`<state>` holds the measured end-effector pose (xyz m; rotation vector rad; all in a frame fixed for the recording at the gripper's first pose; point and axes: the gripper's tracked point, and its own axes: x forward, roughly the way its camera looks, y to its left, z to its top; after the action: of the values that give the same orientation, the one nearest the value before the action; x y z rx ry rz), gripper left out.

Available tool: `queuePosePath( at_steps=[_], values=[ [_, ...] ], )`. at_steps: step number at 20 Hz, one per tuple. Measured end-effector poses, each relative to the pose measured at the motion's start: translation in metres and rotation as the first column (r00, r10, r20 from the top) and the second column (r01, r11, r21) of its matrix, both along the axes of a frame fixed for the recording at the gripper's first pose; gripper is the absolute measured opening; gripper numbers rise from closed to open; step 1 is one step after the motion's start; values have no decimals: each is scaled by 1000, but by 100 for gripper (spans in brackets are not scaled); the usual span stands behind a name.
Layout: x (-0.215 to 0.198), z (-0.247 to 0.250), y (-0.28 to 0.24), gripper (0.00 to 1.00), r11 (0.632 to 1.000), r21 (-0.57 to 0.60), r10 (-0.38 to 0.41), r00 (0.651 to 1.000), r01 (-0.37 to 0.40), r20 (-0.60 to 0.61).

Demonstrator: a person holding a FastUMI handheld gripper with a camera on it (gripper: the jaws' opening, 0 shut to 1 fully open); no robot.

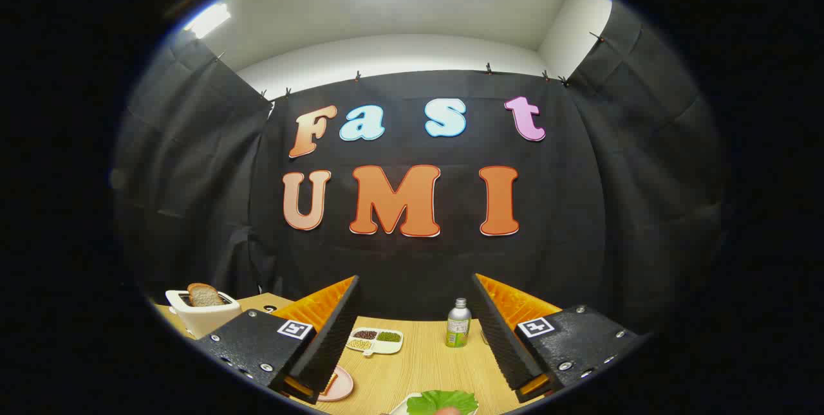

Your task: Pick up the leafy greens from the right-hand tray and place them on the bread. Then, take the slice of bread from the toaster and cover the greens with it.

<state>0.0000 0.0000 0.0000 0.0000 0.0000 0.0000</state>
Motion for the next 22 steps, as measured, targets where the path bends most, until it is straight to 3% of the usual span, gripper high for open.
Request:
queuePosePath(
  at_steps=[15,22],
  values=[
    [6,-13,17,100,997,38,65,996,-63,-59],
    [12,-54,10,100,996,51,78,967,-67,-242]
  ],
)
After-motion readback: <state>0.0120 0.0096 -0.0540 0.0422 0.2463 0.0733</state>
